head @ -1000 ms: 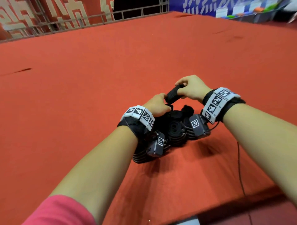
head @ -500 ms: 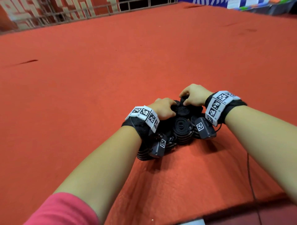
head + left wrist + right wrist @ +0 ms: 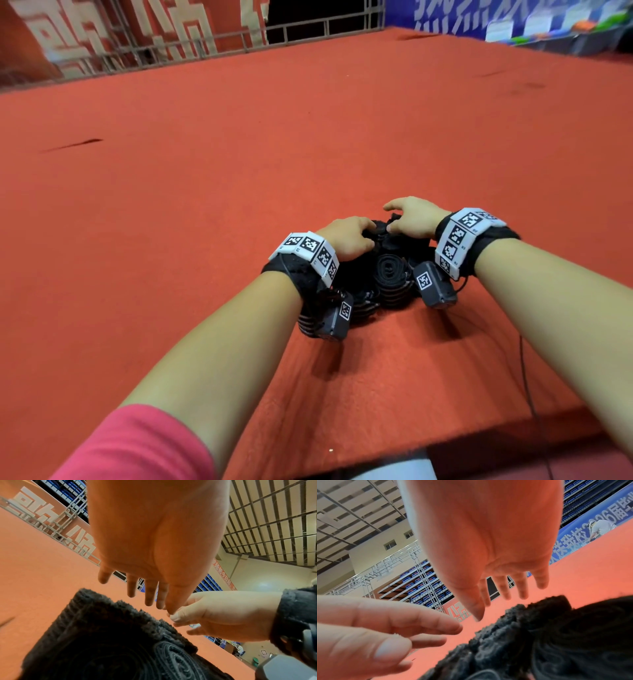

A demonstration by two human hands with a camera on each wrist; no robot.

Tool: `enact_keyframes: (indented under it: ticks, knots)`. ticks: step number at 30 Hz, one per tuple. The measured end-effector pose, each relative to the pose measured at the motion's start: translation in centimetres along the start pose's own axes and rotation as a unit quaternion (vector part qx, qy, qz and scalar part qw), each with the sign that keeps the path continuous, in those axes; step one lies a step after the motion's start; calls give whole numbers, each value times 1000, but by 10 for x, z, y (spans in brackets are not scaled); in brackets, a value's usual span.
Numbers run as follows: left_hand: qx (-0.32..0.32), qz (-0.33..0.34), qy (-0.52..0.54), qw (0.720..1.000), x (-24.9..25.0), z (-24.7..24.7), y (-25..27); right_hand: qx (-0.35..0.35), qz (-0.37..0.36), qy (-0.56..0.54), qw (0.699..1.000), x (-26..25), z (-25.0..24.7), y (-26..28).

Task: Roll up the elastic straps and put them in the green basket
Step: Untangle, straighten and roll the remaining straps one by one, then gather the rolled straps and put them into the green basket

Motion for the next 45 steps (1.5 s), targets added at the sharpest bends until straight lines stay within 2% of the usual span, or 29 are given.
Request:
enact_keyframes:
  ticks: [9, 16, 21, 26, 34, 39, 45]
  knots:
    - [87, -29, -16, 996, 4, -16, 91, 42, -70, -40, 996, -54, -15, 77]
    - [142, -35, -42, 988, -15, -18, 171, 49, -119, -44, 991, -103, -9, 146]
    - [183, -41, -36, 982, -43, -26, 209, 56, -142, -52, 987, -143, 7, 172]
    - [207, -78, -26, 975, -91, -49, 228, 30, -163, -51, 985, -189, 26, 156]
    - [247, -163, -20, 955, -172, -114, 223, -5, -201, -77, 977, -265, 39, 70]
    - [246, -195, -18, 949, -185, -139, 221, -30, -193, -119, 973, -296, 38, 43]
    - [255, -206, -3, 945, -191, -137, 243, -65, -187, -157, 968, -312, 57, 52]
Point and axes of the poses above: each hand's wrist, its own y-axis away from the middle knuckle, its own z-axis out of the palm, x = y × z, the point moved 2 cm from there along -y, towards the middle knuckle, and after that the axes turned 15 degrees about y, right-handed, at the moved point
